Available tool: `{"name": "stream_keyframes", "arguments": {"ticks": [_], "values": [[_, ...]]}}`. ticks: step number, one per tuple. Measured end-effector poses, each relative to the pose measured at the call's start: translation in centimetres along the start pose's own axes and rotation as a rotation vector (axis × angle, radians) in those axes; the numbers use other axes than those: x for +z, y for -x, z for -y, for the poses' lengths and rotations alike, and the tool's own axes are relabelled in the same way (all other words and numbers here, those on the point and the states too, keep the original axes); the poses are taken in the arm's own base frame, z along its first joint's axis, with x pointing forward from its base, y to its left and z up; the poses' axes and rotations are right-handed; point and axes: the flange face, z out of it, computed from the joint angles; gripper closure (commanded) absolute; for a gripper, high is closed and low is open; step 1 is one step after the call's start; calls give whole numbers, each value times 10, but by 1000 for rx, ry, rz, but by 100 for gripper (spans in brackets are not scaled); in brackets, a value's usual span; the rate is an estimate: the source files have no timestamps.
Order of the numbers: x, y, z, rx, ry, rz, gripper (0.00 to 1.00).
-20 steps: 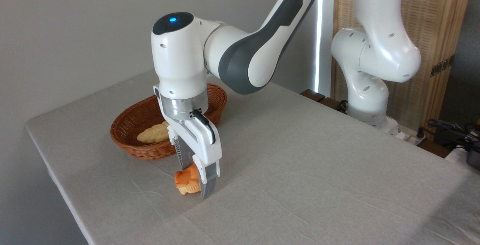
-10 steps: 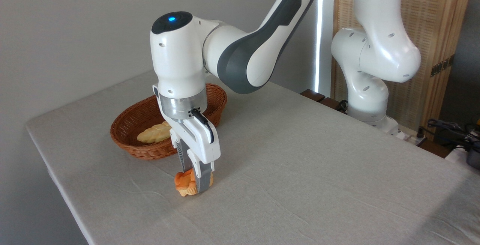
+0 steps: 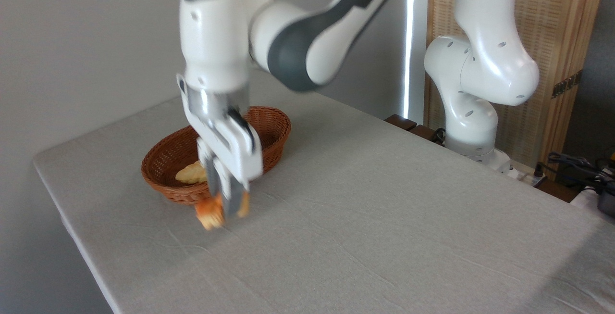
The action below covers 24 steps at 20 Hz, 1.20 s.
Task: Put bread into the basket
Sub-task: 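Lift the roll and carry it over the wicker basket, then lower the roll into the basket beside the flat bread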
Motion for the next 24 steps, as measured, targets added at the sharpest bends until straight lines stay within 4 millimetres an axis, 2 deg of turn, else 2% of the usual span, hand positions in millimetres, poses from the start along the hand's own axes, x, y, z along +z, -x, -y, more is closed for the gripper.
{"name": "stream_keyframes", "arguments": {"ticks": [1, 2, 3, 4, 7, 9, 13, 16, 21, 24], "values": [[-14, -13, -12, 15, 13, -19, 54], [-25, -25, -27, 33, 25, -30, 32], [-32, -38, -46, 47, 36, -32, 4], [-34, -50, -67, 54, 47, -31, 0], [-22, -85, -129, 82, 81, -12, 0], [-10, -93, -143, 93, 101, 3, 0], [11, -94, -142, 93, 130, 28, 0], [20, -94, -141, 92, 142, 39, 0], [20, -95, -143, 94, 143, 39, 0], [12, -94, -134, 82, 129, 28, 0]]}}
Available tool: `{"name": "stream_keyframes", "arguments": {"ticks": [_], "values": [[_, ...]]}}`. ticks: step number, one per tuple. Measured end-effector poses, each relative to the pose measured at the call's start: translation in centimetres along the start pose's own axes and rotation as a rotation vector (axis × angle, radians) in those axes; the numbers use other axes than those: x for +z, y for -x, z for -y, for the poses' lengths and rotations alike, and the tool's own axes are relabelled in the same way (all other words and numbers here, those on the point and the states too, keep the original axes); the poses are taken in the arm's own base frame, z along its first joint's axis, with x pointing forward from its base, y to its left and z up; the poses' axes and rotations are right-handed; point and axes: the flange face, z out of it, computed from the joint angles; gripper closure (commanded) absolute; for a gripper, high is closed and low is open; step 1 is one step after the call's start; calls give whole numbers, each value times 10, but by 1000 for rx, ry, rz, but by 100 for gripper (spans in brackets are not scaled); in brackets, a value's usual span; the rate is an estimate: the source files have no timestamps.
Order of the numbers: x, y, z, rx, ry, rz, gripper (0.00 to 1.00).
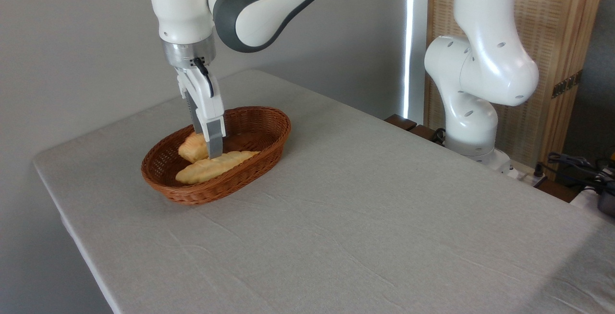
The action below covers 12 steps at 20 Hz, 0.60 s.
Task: Put bread into the basket
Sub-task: 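Lower the roll into the basket beside the flat bread, then open the gripper and raise it away from the roll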
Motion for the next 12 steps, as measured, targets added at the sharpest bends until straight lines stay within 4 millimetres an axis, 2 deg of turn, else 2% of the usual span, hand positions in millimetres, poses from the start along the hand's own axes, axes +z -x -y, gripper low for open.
{"name": "stream_keyframes", "arguments": {"ticks": [3, 8, 10, 12], "values": [[-34, 13, 27, -31, -52, 3, 0], [-129, 63, 89, -166, -92, 3, 0], [-145, 81, 103, -202, -102, 18, 0], [-146, 89, 109, -206, -126, 51, 0]]}}
